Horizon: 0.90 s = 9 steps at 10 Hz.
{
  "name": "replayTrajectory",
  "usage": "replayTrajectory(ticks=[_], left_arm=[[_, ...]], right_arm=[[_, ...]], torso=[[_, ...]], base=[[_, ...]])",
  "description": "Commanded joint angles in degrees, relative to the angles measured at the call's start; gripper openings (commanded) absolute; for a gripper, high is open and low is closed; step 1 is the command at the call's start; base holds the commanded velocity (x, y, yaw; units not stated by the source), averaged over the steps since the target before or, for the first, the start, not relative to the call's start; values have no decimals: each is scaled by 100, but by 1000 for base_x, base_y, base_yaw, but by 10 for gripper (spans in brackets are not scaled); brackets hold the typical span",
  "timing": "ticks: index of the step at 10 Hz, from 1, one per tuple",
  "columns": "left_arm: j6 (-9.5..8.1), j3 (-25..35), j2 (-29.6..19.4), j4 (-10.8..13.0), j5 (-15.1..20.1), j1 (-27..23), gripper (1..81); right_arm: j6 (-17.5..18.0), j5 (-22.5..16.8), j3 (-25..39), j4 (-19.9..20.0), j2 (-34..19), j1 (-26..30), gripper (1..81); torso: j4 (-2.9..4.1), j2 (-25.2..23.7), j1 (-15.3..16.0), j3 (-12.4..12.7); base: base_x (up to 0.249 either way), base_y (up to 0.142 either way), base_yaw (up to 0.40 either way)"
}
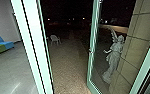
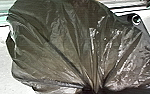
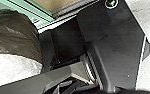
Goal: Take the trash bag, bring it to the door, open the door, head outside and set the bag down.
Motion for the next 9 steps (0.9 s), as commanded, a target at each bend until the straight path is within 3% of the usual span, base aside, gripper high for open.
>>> replayTrajectory(ticks=[1, 9], left_arm=[[-1, -16, 3, 45, 334, -338, 10], [7, -15, 3, 45, 334, -329, 10]], right_arm=[[16, -239, 44, -28, 41, 224, 811], [-11, -300, 35, -54, 58, 207, 811]], torso=[[0, 0, 0, 0], [0, 0, 0, 0]], base=[[0, -122, 0], [0, -122, 0]])
